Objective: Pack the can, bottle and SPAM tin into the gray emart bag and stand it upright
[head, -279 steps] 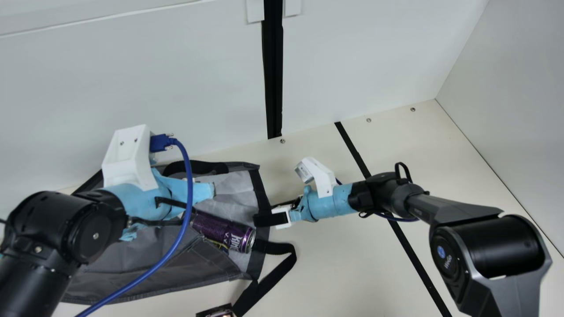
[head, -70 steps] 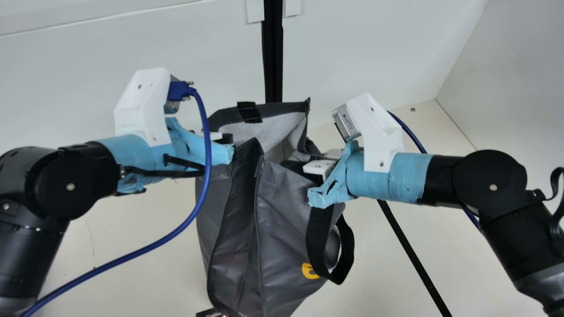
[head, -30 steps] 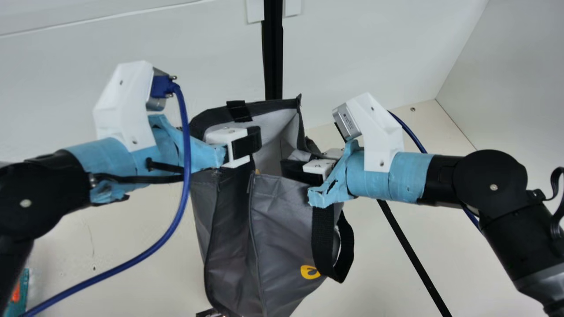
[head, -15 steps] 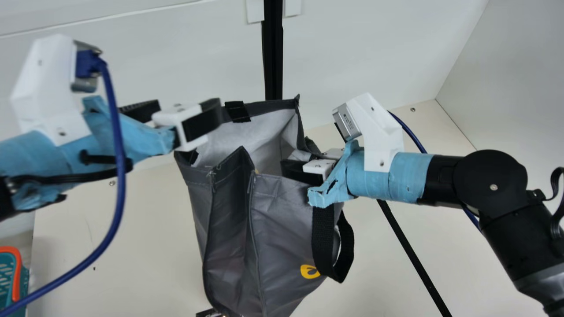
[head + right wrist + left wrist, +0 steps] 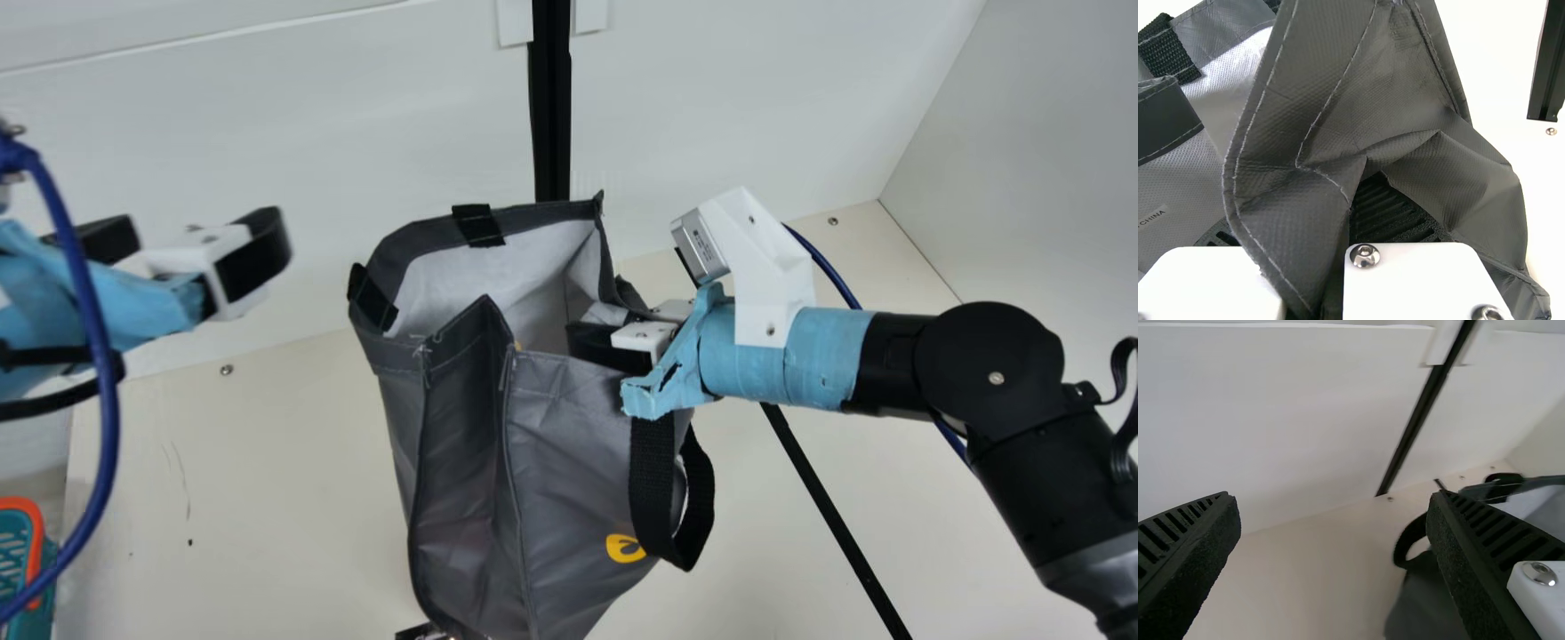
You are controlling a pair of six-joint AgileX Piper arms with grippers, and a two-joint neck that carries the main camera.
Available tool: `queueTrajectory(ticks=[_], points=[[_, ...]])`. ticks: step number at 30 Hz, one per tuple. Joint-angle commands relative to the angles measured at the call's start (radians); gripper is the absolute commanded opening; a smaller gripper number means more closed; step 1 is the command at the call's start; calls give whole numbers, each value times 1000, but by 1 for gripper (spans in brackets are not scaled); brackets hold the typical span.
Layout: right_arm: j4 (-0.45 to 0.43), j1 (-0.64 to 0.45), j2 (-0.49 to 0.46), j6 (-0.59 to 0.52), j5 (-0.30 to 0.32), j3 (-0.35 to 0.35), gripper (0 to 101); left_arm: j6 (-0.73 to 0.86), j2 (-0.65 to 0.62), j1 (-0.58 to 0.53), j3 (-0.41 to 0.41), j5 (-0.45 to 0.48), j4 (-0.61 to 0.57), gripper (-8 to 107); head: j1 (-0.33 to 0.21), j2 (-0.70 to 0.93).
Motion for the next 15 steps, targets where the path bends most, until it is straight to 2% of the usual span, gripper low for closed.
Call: queueTrajectory(ticks=[1,15], points=[[0,0,0,0,0,0,0,-11,-17,16,18,3,64,90,-23,-1],[0,0,0,0,0,0,0,-89,-134,124,162,25,321,90,-23,-1]])
